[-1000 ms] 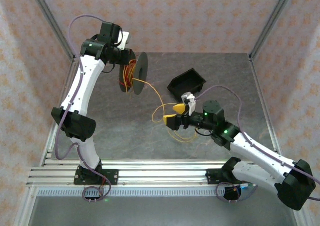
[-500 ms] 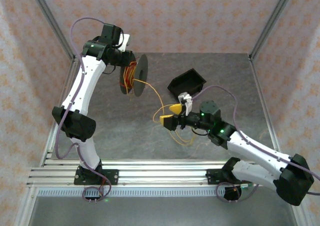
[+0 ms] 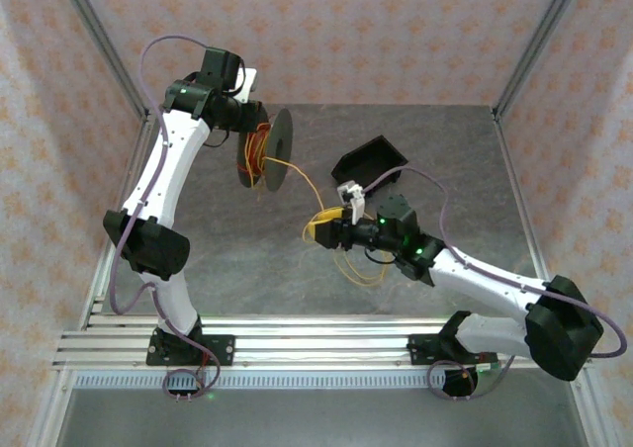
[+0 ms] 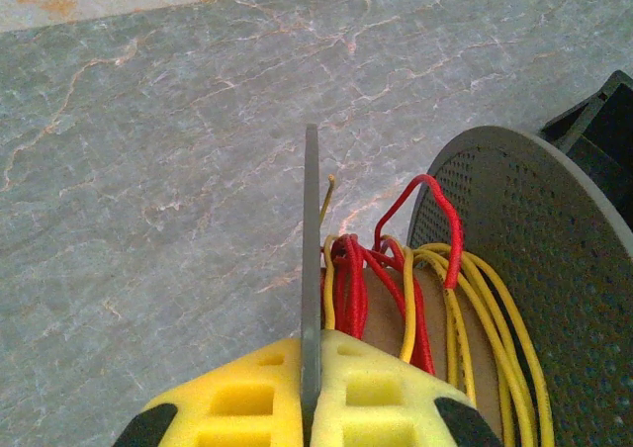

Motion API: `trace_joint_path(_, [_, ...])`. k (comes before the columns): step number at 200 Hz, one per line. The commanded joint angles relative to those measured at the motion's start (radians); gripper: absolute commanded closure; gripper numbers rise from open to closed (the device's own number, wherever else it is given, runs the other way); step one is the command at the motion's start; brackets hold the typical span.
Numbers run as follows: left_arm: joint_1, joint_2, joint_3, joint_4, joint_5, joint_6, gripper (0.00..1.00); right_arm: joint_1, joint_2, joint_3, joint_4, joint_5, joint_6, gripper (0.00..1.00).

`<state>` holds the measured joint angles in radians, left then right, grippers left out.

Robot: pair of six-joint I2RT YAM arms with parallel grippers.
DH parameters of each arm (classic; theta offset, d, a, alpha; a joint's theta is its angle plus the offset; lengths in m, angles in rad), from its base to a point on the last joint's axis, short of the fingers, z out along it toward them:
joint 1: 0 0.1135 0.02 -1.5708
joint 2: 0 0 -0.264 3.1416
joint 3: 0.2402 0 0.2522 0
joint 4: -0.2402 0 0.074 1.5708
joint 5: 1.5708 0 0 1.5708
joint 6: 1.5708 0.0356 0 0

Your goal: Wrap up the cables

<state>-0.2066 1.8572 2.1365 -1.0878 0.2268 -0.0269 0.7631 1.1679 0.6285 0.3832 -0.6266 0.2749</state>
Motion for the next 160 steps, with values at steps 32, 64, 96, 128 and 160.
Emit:
trace_joint_path(32, [0.006, -0.062, 0.0, 0.077, -0.003, -0.006, 1.0, 0.005, -0.036, 0.112, -0.115, 0.109, -0.025, 1.0])
trace_joint_path(64, [-0.006, -0.074, -0.027, 0.083, -0.002, 0.0, 1.0, 0.005, -0.07, 0.216, -0.278, 0.183, -0.081, 1.0])
trace_joint_path(96, [-0.023, -0.09, -0.065, 0.092, -0.014, 0.013, 1.0, 0.005, -0.049, 0.326, -0.41, 0.209, -0.134, 1.0])
trace_joint_path(128, [-0.041, -0.106, -0.094, 0.096, -0.027, 0.023, 1.0, 0.005, -0.012, 0.433, -0.535, 0.274, -0.177, 1.0])
trace_joint_path(160, [-0.054, -0.122, -0.109, 0.097, -0.037, 0.031, 1.0, 0.002, 0.039, 0.537, -0.634, 0.319, -0.206, 1.0])
